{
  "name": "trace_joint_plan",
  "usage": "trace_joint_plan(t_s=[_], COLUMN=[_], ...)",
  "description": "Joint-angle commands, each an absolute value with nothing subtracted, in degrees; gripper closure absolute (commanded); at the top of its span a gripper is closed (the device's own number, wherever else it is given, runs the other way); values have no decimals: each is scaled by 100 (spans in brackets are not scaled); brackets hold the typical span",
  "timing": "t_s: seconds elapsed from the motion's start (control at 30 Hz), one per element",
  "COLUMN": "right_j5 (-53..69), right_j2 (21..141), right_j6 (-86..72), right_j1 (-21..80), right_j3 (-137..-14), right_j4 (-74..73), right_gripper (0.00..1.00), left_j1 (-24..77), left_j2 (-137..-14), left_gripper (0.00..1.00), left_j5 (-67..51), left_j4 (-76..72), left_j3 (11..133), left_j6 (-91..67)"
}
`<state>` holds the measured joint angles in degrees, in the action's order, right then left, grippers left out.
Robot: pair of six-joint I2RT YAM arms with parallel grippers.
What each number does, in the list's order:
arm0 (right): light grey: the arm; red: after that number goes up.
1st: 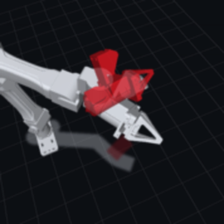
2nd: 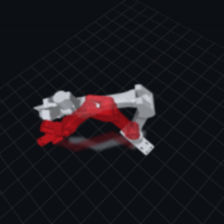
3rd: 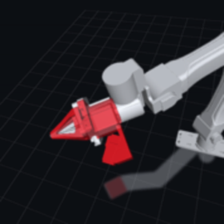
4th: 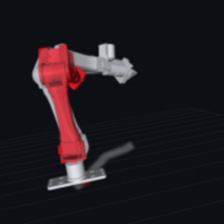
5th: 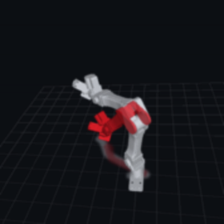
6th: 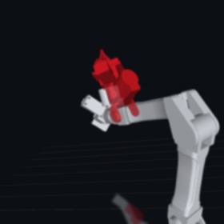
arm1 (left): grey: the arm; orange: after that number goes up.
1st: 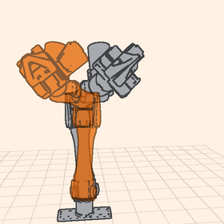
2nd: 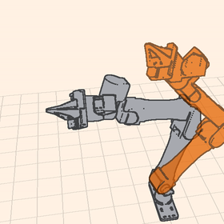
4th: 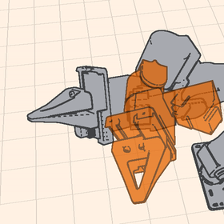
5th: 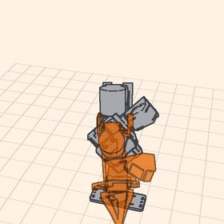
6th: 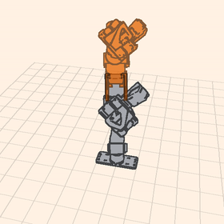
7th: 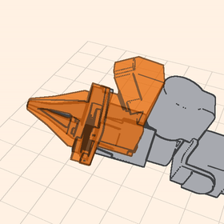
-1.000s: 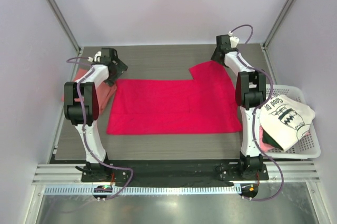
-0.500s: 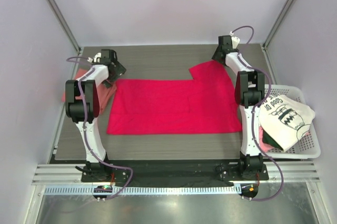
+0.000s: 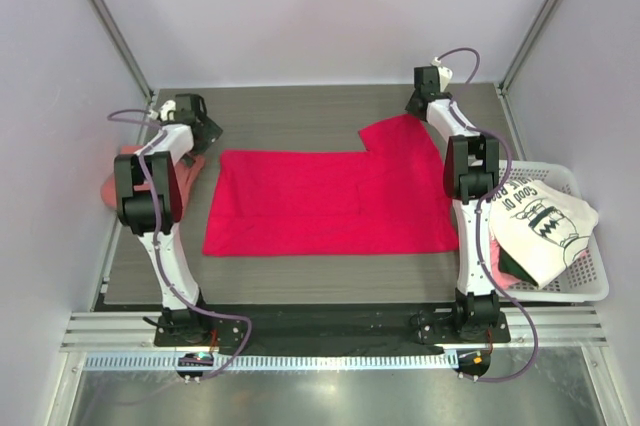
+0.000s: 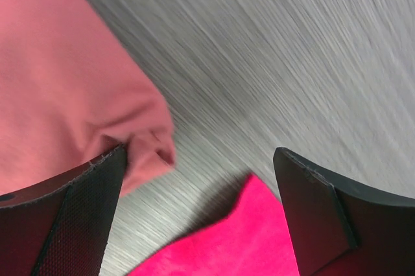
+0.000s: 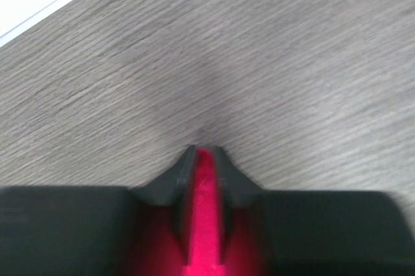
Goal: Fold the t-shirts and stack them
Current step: Fold the tshirt
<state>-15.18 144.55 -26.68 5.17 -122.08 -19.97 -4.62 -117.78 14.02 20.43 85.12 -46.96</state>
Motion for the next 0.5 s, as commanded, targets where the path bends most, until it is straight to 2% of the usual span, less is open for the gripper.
trace_joint_plan(t_s=[0.0, 0.1, 0.27, 0.4, 0.47], right_j5=[-1371, -1459, -1643, -1705, -1696], right_j2=[14599, 14529, 14441, 14291, 14247], right_j6=[-2602, -2628, -2672, -2707, -2725], right_j1=[554, 554, 545, 545, 554], right_j3=[-12375, -12358, -12261, -12041, -11962], right_j4=[-2153, -2153, -2136, -2022, -1942], right_gripper=[86, 98, 99, 99, 99], left_j1=[-88, -53, -53, 123, 123], left_j2=[-11382, -11364, -11434, -11566, -11715], left_gripper=[6, 8, 15, 31, 35], left_j5=[1914, 1960, 1881, 1933, 1811], left_j4=[2030, 2083, 2048, 2021, 2109], left_j3=[8525, 8525, 8525, 8630, 8736], left_j6=[-4237, -4210, -4140, -4026, -4017])
